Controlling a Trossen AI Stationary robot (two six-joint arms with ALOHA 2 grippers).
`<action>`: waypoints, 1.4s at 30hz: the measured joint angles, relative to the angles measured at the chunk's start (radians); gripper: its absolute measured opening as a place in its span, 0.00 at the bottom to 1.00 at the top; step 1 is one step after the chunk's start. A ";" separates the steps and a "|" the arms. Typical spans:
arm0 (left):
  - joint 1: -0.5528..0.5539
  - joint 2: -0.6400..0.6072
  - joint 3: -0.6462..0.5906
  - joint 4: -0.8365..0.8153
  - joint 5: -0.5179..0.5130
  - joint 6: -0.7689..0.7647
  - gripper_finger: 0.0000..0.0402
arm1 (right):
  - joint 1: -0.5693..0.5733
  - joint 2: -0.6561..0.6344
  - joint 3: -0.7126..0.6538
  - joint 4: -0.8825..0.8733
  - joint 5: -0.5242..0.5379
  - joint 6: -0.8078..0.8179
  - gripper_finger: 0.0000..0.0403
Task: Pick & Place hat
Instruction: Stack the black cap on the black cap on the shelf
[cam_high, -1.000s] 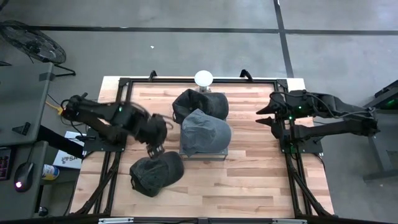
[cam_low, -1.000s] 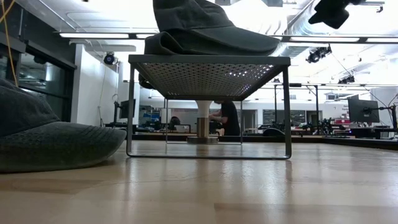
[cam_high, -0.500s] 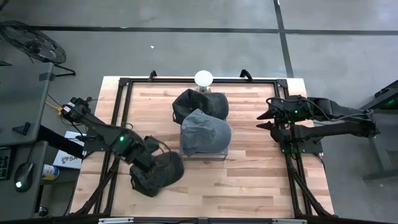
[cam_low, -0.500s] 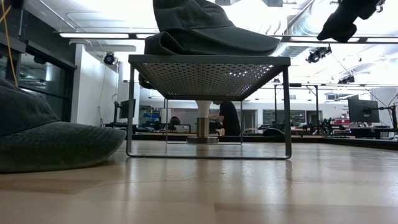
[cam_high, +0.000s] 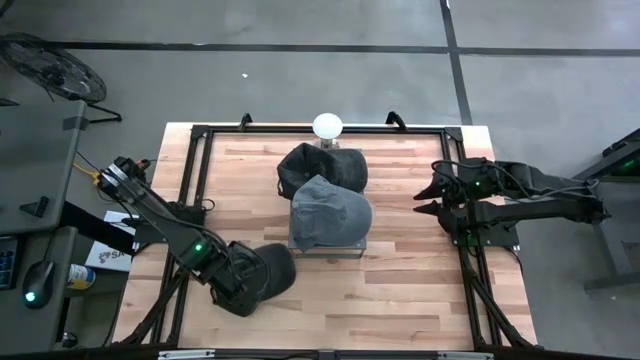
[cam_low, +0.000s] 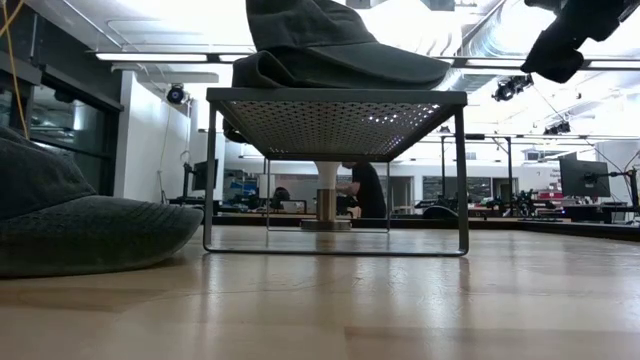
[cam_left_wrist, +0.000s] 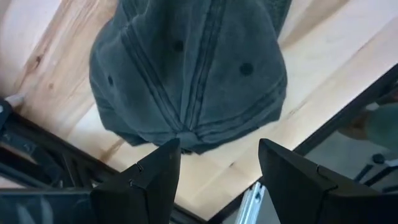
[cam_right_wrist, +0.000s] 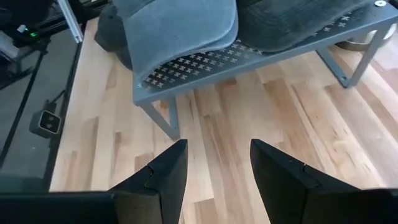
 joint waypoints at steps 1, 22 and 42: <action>0.000 0.000 -0.012 0.011 0.001 0.006 0.53 | 0.000 0.000 0.000 0.006 -0.004 0.000 0.42; 0.002 0.000 -0.239 0.206 0.056 0.084 0.53 | 0.000 0.001 0.000 0.023 -0.046 0.003 0.42; 0.002 0.000 -0.428 0.404 0.065 0.025 0.53 | 0.000 0.004 0.000 0.023 -0.047 0.007 0.42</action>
